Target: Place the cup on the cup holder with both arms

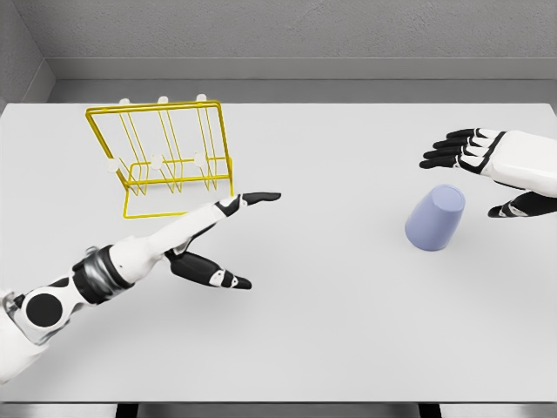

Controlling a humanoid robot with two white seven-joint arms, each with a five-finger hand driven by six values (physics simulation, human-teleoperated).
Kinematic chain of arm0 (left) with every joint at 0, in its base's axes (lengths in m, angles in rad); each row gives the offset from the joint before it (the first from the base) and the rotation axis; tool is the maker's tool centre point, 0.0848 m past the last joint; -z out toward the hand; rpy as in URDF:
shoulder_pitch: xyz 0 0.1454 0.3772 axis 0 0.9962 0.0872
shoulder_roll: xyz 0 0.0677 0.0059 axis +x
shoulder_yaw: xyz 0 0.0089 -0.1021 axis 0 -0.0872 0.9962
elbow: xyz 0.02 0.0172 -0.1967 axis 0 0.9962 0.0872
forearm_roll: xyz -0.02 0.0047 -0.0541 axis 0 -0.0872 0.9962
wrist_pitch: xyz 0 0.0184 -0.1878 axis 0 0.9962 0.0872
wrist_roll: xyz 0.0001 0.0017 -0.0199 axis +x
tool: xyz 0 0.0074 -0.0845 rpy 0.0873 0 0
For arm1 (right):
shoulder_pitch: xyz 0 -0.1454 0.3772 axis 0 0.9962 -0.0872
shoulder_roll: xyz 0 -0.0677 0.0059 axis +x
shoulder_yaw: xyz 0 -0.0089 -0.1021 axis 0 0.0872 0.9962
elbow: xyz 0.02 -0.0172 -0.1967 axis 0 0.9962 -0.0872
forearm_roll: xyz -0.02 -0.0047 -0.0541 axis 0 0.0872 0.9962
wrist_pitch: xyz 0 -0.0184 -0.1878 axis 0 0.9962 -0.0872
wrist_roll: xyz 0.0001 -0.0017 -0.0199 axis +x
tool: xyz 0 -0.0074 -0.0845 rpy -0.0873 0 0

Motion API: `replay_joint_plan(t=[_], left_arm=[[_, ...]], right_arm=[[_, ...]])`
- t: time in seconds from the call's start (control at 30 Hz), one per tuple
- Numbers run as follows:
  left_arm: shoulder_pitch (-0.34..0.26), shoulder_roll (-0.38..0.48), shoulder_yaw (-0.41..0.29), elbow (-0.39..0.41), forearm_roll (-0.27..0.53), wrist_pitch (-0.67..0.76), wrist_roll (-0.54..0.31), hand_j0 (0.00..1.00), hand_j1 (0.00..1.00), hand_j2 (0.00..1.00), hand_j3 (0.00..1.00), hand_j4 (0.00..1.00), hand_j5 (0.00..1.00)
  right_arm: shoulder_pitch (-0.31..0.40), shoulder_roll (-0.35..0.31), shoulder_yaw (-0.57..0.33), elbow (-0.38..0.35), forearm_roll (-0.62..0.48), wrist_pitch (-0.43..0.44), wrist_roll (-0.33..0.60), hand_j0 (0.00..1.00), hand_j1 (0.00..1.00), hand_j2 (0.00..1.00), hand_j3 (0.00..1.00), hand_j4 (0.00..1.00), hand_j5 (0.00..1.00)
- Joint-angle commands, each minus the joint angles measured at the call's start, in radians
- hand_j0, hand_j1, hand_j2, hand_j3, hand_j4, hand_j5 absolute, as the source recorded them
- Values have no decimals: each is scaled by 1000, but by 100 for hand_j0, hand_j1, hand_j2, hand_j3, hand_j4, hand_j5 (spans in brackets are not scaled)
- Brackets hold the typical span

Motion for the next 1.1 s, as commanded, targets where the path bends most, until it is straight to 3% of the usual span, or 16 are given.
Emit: replay_joint_plan(t=[0.0, 0.07, 0.13, 0.4, 0.57, 0.73, 1.07], left_arm=[[2, 23, 19, -4, 6, -31, 0, 100, 100, 100, 100, 100, 100], [3, 175, 67, -4, 6, -121, 2, 100, 100, 100, 100, 100, 100], [12, 232, 107, 2, 7, -121, 2, 100, 100, 100, 100, 100, 100], [21, 232, 115, 2, 6, -121, 3, 100, 100, 100, 100, 100, 100], [23, 220, 112, 1, 0, -121, 3, 100, 100, 100, 100, 100, 100], [35, 212, 105, 1, -13, -121, -1, 100, 100, 100, 100, 100, 100], [38, 137, 62, 4, -22, -121, -3, 100, 100, 100, 100, 100, 100]], right_arm=[[0, -1, -1, 0, -6, 1, -1, 100, 100, 100, 100, 100, 100], [2, -1, -1, 0, -8, 1, -1, 100, 100, 100, 100, 100, 100], [2, -1, -1, 0, -8, 1, -1, 100, 100, 100, 100, 100, 100], [0, 39, 5, 37, -9, 1, 4, 100, 100, 100, 100, 100, 100], [-31, 165, 11, 159, 54, 1, 190, 100, 100, 100, 100, 100, 100], [-32, 201, 13, 189, 158, 1, 196, 100, 100, 100, 100, 100, 100], [-66, 290, 13, 268, 227, 1, 228, 100, 100, 100, 100, 100, 100]])
